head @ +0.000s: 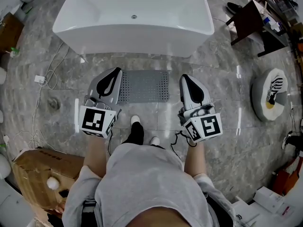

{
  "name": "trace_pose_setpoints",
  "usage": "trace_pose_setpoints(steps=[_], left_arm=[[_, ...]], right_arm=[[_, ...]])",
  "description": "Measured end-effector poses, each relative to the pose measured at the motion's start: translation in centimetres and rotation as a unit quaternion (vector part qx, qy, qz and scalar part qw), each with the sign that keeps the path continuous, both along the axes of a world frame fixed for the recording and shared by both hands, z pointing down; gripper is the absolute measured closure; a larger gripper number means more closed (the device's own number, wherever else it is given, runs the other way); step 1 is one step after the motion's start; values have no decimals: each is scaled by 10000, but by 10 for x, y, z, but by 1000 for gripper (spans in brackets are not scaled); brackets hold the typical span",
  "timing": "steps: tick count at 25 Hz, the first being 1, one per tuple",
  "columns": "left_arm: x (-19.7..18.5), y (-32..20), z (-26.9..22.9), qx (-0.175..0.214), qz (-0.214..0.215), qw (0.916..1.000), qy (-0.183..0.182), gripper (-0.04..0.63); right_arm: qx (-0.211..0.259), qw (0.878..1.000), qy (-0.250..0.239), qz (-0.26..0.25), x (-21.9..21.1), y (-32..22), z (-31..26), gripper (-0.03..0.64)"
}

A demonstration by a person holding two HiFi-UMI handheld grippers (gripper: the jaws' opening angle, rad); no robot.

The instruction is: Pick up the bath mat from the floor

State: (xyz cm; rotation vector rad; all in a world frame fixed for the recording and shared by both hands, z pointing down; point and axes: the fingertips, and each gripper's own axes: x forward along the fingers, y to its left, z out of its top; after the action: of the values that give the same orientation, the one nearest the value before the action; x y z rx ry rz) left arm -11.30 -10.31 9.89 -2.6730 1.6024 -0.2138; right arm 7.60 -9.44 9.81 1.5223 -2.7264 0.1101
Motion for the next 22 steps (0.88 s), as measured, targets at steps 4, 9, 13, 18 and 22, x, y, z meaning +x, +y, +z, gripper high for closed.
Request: trace_pose_setpoints(steps=[4, 9, 13, 18, 22], left_arm=[[-10, -13, 2, -22, 54, 10000, -43, 595], [-23, -25, 7, -39, 135, 9999, -39, 594], [-25, -31, 10, -50, 219, 9997, -43, 594], [-24, -36, 15, -91, 311, 9995, -35, 594], [-22, -40, 18, -126, 353, 9993, -23, 594]], right_arm=[[-19, 10000, -3, 52, -11, -13, 1, 620], [3, 9999, 16, 119, -25, -26, 4, 620], [17, 9999, 43, 150, -31, -32, 4, 619], [9, 9999, 70, 137, -37, -38, 6, 619], [-28, 9999, 79, 130, -39, -44, 7, 618]])
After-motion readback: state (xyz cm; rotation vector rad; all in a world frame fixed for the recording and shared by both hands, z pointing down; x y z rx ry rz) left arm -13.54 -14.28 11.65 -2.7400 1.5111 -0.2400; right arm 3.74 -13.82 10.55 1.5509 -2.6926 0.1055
